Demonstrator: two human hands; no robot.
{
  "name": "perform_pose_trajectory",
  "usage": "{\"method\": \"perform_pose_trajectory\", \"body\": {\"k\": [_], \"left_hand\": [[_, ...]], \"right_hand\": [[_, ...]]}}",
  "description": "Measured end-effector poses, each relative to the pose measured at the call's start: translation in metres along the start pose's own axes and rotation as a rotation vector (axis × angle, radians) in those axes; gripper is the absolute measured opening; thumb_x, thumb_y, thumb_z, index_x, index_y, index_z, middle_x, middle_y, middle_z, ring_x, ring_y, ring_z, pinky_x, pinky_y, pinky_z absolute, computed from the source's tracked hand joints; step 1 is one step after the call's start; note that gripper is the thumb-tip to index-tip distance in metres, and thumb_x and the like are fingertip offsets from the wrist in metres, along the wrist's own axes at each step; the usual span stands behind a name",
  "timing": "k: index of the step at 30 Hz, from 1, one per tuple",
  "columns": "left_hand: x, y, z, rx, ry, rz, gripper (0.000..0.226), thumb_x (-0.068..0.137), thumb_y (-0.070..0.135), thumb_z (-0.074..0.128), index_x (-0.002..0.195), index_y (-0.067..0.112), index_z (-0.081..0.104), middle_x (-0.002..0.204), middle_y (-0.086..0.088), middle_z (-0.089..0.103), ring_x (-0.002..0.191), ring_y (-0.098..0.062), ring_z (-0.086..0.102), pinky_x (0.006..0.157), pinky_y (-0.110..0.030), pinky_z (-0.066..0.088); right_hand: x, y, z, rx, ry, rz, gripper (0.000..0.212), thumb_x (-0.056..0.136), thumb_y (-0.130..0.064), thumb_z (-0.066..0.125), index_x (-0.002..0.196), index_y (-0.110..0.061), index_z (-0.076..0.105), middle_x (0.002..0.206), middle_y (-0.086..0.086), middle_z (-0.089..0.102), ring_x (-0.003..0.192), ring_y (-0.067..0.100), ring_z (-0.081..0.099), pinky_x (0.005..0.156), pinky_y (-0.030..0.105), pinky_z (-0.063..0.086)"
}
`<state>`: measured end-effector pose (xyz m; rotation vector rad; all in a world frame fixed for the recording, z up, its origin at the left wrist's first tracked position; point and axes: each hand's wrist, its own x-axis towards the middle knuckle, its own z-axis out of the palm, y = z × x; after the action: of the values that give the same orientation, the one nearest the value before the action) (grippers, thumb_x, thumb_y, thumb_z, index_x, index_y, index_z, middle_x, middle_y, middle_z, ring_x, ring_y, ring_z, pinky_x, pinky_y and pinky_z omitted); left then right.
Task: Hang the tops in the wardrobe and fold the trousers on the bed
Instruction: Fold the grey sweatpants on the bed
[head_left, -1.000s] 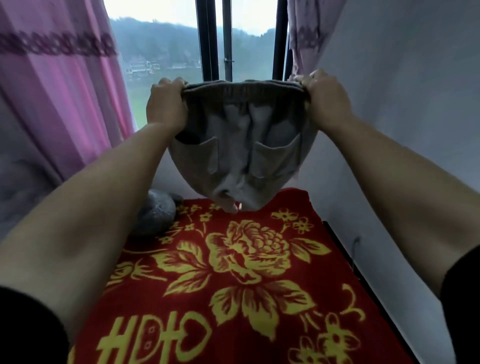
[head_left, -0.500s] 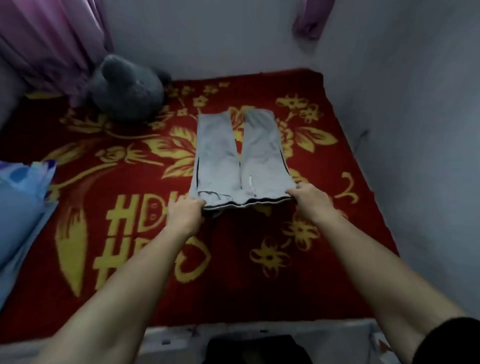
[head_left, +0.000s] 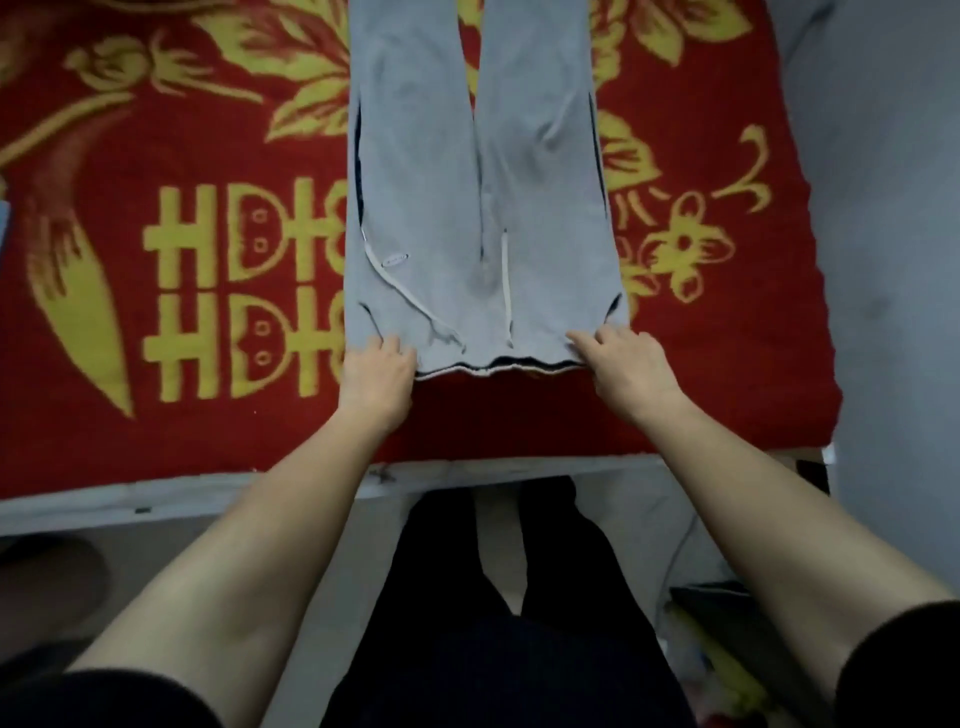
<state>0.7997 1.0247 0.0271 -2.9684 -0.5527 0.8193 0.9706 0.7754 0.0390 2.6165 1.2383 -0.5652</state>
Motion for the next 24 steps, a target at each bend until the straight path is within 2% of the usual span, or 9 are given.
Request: {"method": "perform_pose_trajectory", "body": {"k": [2, 5, 7, 10, 13, 16, 18, 21, 24], "left_hand": [[-0.002, 0.011, 0.035, -0.039, -0.005, 0.002, 0.035, 0.082, 0.014, 0.059, 0.116, 0.016, 0.052, 0.116, -0.010, 0.054, 0.110, -0.033, 0.052, 0.081, -0.041, 0.043], [0.003, 0.027, 0.090, -0.058, -0.013, -0.006, 0.034, 0.086, 0.011, 0.052, 0.119, 0.014, 0.057, 0.112, -0.013, 0.057, 0.106, -0.035, 0.054, 0.081, -0.042, 0.042], [0.011, 0.034, 0.128, -0.053, -0.044, -0.024, 0.036, 0.089, 0.011, 0.048, 0.124, 0.013, 0.055, 0.113, -0.013, 0.056, 0.106, -0.035, 0.053, 0.080, -0.043, 0.042], [0.025, 0.047, 0.176, -0.075, -0.110, -0.075, 0.048, 0.089, 0.012, 0.050, 0.137, 0.013, 0.047, 0.117, -0.014, 0.052, 0.109, -0.035, 0.050, 0.080, -0.044, 0.043], [0.029, 0.064, 0.201, -0.116, -0.190, -0.159, 0.071, 0.084, 0.019, 0.057, 0.148, 0.009, 0.030, 0.128, -0.017, 0.046, 0.121, -0.036, 0.043, 0.090, -0.046, 0.043], [0.025, 0.077, 0.202, -0.101, -0.278, -0.183, 0.089, 0.084, 0.031, 0.060, 0.153, 0.004, 0.012, 0.145, -0.023, 0.031, 0.136, -0.038, 0.028, 0.107, -0.051, 0.032], [0.022, 0.082, 0.195, -0.121, -0.319, -0.223, 0.092, 0.085, 0.035, 0.061, 0.154, 0.005, 0.007, 0.151, -0.023, 0.023, 0.142, -0.038, 0.019, 0.112, -0.053, 0.026], [0.022, 0.091, 0.176, -0.234, -0.211, -0.317, 0.073, 0.087, 0.026, 0.056, 0.149, 0.008, 0.024, 0.153, -0.021, 0.023, 0.144, -0.037, 0.017, 0.113, -0.054, 0.021], [0.032, 0.112, 0.163, -0.414, 0.101, -0.193, 0.045, 0.082, 0.019, 0.058, 0.124, 0.006, 0.054, 0.130, -0.021, 0.046, 0.121, -0.040, 0.042, 0.098, -0.049, 0.036]], "right_hand": [[-0.006, -0.003, 0.039, -0.037, -0.023, -0.015, 0.052, 0.094, -0.012, 0.047, 0.144, -0.024, 0.044, 0.112, 0.009, 0.060, 0.107, 0.033, 0.059, 0.080, 0.040, 0.042], [-0.012, -0.011, 0.104, -0.048, -0.020, -0.019, 0.051, 0.089, -0.010, 0.038, 0.134, -0.019, 0.058, 0.100, 0.012, 0.063, 0.092, 0.036, 0.062, 0.077, 0.045, 0.045], [-0.011, -0.014, 0.148, -0.050, -0.028, -0.012, 0.048, 0.089, -0.007, 0.046, 0.134, -0.016, 0.060, 0.100, 0.014, 0.063, 0.093, 0.037, 0.061, 0.077, 0.046, 0.046], [-0.002, -0.016, 0.201, 0.008, -0.047, -0.015, 0.052, 0.088, -0.003, 0.058, 0.139, -0.013, 0.056, 0.110, 0.018, 0.063, 0.101, 0.039, 0.059, 0.082, 0.047, 0.045], [0.005, -0.020, 0.224, 0.103, -0.075, 0.012, 0.061, 0.081, -0.004, 0.063, 0.141, -0.008, 0.053, 0.120, 0.024, 0.058, 0.112, 0.042, 0.055, 0.089, 0.049, 0.044], [-0.001, -0.020, 0.218, 0.122, -0.216, 0.013, 0.077, 0.080, -0.023, 0.065, 0.151, -0.010, 0.038, 0.141, 0.024, 0.045, 0.132, 0.039, 0.040, 0.108, 0.051, 0.034], [-0.004, -0.016, 0.208, 0.167, -0.297, 0.031, 0.077, 0.085, -0.037, 0.056, 0.155, -0.017, 0.032, 0.152, 0.018, 0.036, 0.142, 0.033, 0.031, 0.117, 0.050, 0.022], [0.007, 0.001, 0.189, 0.442, -0.207, 0.101, 0.052, 0.092, -0.034, 0.044, 0.140, -0.018, 0.057, 0.141, 0.012, 0.054, 0.132, 0.030, 0.046, 0.113, 0.040, 0.031], [0.033, 0.025, 0.180, 0.673, 0.036, 0.332, 0.033, 0.098, -0.019, 0.049, 0.125, -0.014, 0.066, 0.123, 0.015, 0.065, 0.116, 0.034, 0.056, 0.099, 0.037, 0.040]]}}
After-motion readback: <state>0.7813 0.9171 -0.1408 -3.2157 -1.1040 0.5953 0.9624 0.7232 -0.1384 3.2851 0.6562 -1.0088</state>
